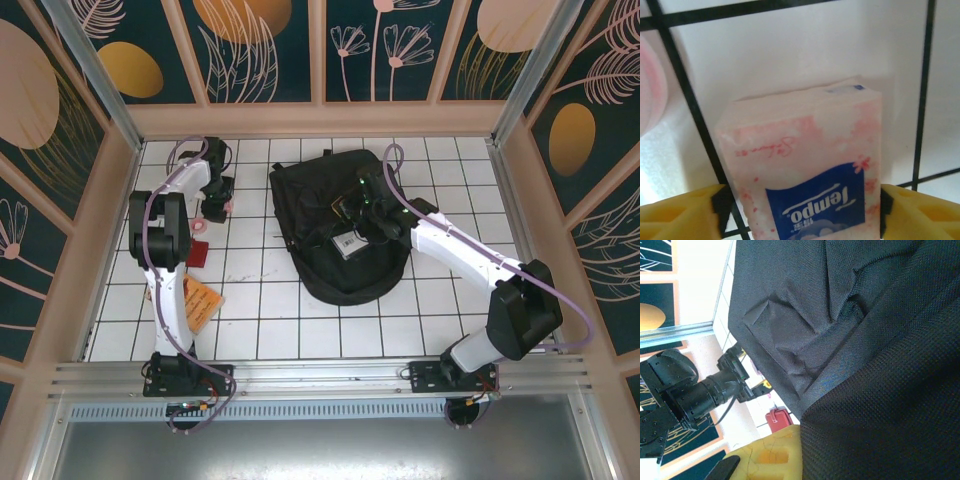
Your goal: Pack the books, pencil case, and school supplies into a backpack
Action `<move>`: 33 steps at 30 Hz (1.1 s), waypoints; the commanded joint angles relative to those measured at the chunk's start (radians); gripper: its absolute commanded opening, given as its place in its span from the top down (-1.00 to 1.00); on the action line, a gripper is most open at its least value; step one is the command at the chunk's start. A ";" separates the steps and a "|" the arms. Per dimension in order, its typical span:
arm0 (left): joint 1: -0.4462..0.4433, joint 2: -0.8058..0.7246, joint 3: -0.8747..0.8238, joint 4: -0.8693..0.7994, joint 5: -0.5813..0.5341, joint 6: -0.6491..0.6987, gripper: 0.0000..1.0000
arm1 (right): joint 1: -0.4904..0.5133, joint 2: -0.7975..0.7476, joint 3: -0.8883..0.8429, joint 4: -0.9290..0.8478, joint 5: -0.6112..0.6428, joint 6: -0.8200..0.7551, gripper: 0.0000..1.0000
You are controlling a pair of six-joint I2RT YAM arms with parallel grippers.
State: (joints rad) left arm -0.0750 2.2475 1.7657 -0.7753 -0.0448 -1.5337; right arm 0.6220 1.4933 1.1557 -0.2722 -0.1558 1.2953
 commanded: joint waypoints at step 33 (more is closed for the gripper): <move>-0.266 -1.068 -0.689 0.247 0.055 0.510 0.28 | 0.019 0.403 0.707 -0.112 -0.025 0.165 1.00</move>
State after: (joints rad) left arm -0.3084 1.2602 1.1408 -0.6071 -0.0139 -1.0599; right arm 0.6342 1.8999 1.7927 -0.4088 -0.1501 1.4483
